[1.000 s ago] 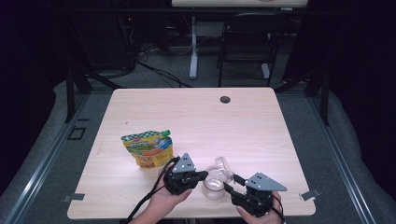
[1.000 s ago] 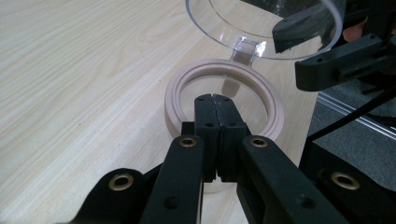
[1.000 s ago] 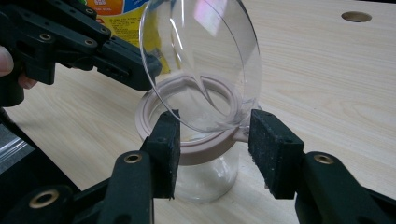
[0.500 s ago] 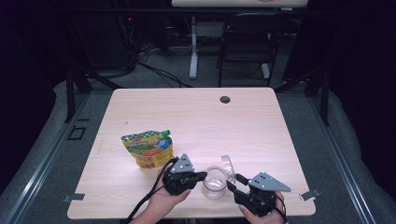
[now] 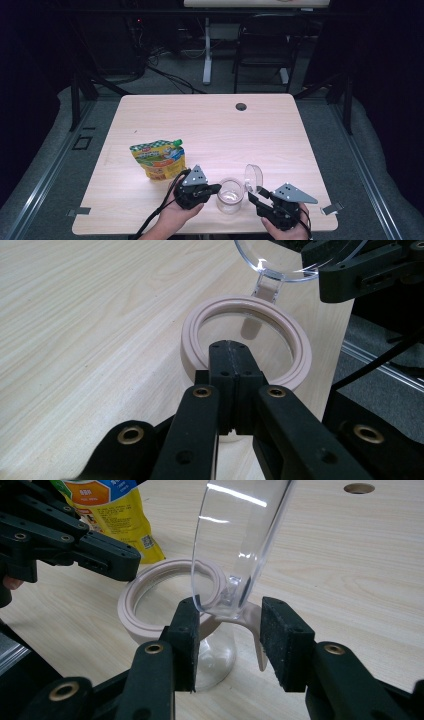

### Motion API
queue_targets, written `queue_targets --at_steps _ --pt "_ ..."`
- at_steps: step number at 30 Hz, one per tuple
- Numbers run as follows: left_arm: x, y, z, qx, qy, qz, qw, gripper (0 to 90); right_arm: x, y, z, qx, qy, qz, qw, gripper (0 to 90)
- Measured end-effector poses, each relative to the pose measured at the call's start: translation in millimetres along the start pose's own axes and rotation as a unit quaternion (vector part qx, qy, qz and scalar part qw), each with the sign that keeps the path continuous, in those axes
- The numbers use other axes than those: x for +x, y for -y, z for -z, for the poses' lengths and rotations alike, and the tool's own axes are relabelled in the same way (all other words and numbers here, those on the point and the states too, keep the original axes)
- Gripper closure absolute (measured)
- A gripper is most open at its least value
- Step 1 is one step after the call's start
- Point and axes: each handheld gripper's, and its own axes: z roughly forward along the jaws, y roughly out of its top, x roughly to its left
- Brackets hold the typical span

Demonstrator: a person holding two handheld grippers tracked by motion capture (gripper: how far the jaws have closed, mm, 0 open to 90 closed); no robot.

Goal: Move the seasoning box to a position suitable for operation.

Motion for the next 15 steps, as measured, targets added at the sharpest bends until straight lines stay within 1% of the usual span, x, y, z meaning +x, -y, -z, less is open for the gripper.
queue_targets --at_steps 3,5,10,12,15 --pt "0.0 0.0 0.0 0.0 -0.001 0.0 1.0 90.0 -0.2 0.5 -0.4 0.001 -0.001 0.0 1.0 60.0" --pt "0.1 0.0 0.0 0.0 0.0 0.0 1.0 90.0 -1.0 1.4 -1.5 0.008 -0.003 0.001 1.0 60.0" --pt "-0.3 0.0 0.1 0.0 -0.001 -0.001 1.0 90.0 -3.2 3.7 -3.4 0.015 0.0 0.004 0.9999 59.9" --pt "-0.6 0.1 0.4 0.0 -0.004 -0.004 1.0 89.9 -5.0 5.0 -4.7 0.017 -0.002 -0.001 0.9999 59.7" --pt "0.1 0.4 2.6 0.001 -0.007 -0.006 1.0 89.6 -7.0 6.7 -5.8 0.019 -0.006 0.001 0.9998 59.3"
